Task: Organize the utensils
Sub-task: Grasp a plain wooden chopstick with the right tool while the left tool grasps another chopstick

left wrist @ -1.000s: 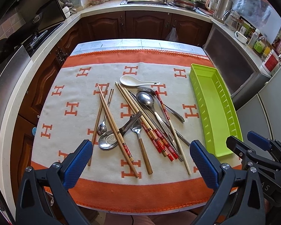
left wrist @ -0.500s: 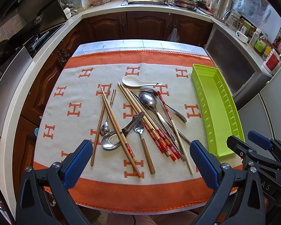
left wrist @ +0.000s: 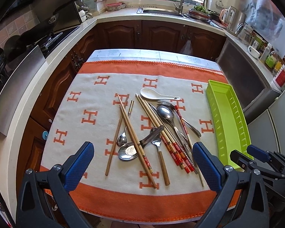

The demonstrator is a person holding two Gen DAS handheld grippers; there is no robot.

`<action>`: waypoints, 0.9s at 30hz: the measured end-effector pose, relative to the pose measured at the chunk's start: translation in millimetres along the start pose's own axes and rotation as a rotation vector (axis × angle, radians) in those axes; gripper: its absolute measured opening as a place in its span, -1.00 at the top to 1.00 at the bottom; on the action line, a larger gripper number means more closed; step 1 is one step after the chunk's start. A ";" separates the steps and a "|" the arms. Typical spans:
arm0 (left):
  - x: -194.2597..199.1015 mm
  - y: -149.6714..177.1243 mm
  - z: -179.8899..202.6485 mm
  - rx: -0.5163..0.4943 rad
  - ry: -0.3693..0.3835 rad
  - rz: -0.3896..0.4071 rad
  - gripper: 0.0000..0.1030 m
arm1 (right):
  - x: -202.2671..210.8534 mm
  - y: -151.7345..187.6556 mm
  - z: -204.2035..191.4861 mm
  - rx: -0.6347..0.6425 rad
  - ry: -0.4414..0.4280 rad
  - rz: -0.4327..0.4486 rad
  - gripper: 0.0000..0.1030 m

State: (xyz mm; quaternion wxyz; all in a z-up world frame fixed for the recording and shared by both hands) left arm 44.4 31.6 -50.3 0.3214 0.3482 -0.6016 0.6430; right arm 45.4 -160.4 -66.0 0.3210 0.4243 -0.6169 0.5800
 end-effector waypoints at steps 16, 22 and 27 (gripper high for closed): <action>-49.6 8.6 -70.8 0.045 -0.045 -0.139 -0.91 | -40.8 -15.8 -45.0 0.097 -0.097 -0.061 0.09; -86.2 20.5 -91.7 0.081 0.009 -0.225 -0.67 | -62.1 -22.6 -81.1 0.138 -0.187 -0.107 0.24; -114.9 25.9 -97.7 0.095 0.064 -0.282 -0.27 | -88.1 -31.3 -113.7 0.176 -0.239 -0.148 0.47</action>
Point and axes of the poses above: each gripper's, at about its wrist camera, not at the fingertips, and x roughly against the way its jaws point, z to its right, y to its underside, the point moved 7 cm from there along -x, roughly the way its jaws point, and after that the axes turned 2 degrees about z, right-handed, at the moved point
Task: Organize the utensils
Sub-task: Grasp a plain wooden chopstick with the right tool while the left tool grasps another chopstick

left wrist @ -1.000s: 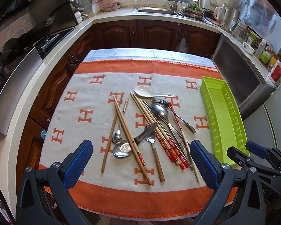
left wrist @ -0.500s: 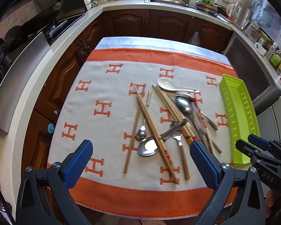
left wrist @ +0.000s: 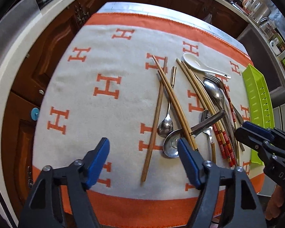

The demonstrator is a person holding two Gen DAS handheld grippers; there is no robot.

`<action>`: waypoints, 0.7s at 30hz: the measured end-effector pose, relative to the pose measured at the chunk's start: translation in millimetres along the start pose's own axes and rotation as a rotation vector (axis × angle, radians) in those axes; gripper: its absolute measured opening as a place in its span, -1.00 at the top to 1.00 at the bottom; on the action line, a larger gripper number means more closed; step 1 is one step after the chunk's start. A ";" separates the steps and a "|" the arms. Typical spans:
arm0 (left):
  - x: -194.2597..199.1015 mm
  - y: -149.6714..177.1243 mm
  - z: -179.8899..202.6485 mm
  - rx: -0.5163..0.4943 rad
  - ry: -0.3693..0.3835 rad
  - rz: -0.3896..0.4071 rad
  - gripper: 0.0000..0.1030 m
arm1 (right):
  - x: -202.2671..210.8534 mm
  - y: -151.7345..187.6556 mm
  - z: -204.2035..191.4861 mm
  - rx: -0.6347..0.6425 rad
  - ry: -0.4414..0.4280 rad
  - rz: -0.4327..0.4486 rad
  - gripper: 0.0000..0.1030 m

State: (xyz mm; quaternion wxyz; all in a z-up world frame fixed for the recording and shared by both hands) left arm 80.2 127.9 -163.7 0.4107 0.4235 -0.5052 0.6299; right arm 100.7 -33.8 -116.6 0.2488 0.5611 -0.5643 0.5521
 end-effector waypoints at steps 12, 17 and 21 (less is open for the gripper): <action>-54.7 -4.0 1.1 -0.022 0.076 -0.104 0.41 | -73.5 -21.5 -29.9 0.074 -0.036 -0.116 0.70; -57.9 -8.6 5.3 -0.040 0.083 -0.092 0.43 | -94.2 -22.5 -35.0 0.110 -0.033 -0.150 0.86; -59.6 -13.7 4.1 -0.043 0.085 -0.090 0.43 | -99.2 -24.5 -37.8 0.134 -0.030 -0.150 0.88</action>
Point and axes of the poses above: each gripper's, at about its wrist camera, not at the fingertips, and x roughly against the way its jaws point, z to its right, y to its underside, the point moved 7 cm from there along -x, roughly the way its jaws point, and after that the axes turned 2 degrees about z, right-handed, at the moved point
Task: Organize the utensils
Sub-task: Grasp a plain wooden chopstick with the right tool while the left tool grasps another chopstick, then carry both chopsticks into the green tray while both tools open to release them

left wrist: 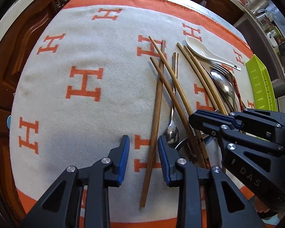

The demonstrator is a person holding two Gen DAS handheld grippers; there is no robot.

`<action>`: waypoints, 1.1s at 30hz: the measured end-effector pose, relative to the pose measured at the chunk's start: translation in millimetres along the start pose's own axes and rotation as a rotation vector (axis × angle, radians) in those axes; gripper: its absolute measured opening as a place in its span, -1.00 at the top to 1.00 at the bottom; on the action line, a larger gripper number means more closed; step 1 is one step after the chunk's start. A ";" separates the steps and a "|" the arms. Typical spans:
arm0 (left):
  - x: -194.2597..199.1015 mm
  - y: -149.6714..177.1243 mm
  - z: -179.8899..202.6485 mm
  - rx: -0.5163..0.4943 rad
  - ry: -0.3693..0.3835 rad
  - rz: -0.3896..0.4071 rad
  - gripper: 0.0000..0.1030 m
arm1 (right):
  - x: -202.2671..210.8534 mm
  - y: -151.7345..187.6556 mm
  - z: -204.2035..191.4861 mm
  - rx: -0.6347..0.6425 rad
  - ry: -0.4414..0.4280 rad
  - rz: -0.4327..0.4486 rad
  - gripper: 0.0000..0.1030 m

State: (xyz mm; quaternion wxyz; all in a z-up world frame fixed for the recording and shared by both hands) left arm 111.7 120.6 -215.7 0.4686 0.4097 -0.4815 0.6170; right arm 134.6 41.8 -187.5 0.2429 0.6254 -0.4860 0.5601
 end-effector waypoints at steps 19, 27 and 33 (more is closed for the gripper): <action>-3.2 -3.3 13.1 -0.006 -0.081 0.032 0.44 | 16.7 -0.6 16.0 -0.088 -0.053 0.014 0.88; 0.9 -0.8 1.7 0.076 -0.140 0.079 0.93 | 48.8 10.1 29.1 -0.163 -0.119 0.066 0.88; 24.3 2.8 -18.2 0.148 -0.145 0.129 0.93 | 69.8 22.5 33.2 -0.197 -0.156 0.097 0.88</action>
Point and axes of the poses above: each gripper's, at about its wrist camera, not at the fingertips, and x roughly against the way its jaws point, z to its right, y to its underside, the point moved 7 cm from there along -x, roughly the way its jaws point, and after that the axes turned 2 degrees about z, right-handed, at the moved point
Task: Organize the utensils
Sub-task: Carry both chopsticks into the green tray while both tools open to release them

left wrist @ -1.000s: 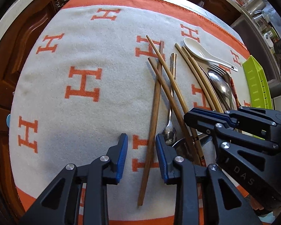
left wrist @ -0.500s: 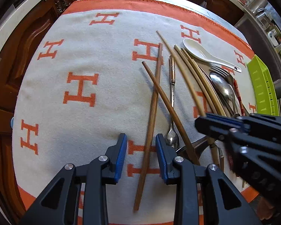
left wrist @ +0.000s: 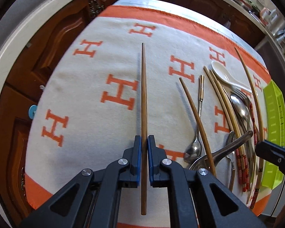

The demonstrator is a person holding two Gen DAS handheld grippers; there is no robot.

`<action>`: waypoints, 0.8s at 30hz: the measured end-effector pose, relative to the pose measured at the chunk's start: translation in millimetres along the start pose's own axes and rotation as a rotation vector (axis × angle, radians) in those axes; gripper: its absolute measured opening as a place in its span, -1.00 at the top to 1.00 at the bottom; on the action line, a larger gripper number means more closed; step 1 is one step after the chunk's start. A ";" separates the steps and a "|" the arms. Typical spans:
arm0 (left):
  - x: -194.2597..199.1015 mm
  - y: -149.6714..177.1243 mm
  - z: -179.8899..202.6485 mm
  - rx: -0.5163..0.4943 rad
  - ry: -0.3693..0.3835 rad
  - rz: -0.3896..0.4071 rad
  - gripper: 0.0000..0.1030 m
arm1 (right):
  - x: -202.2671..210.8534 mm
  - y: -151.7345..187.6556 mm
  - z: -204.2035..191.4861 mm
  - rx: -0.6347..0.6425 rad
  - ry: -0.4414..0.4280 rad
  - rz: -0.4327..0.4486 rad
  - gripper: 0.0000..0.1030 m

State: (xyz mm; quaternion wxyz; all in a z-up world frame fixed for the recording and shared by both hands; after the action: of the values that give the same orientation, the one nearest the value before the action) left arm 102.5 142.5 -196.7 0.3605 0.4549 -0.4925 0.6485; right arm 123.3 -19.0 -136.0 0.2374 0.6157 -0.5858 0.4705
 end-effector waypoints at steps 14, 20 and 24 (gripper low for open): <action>102.0 20.4 96.5 -0.171 0.208 0.057 0.93 | 67.9 34.6 29.8 -0.098 -0.023 0.073 0.88; 118.6 28.1 185.2 -0.320 0.320 0.041 0.93 | 102.0 51.8 76.2 -0.202 0.018 0.130 0.88; 111.7 36.4 243.2 -0.404 0.363 0.005 0.93 | 122.3 61.4 112.6 -0.277 0.075 0.167 0.88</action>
State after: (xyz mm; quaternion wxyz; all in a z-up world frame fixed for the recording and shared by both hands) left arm 89.9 -99.7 -77.8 0.5246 0.2488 -0.5406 0.6088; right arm 83.4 -187.2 -97.1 0.3019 0.5082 -0.6849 0.4259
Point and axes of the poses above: each gripper's, at about its wrist camera, not at the fingertips, and x roughly against the way its jaws point, z to its right, y to its underside, the point moved 7 cm from there along -x, roughly the way its jaws point, and after that the axes turned 2 degrees about z, right-handed, at the moved point
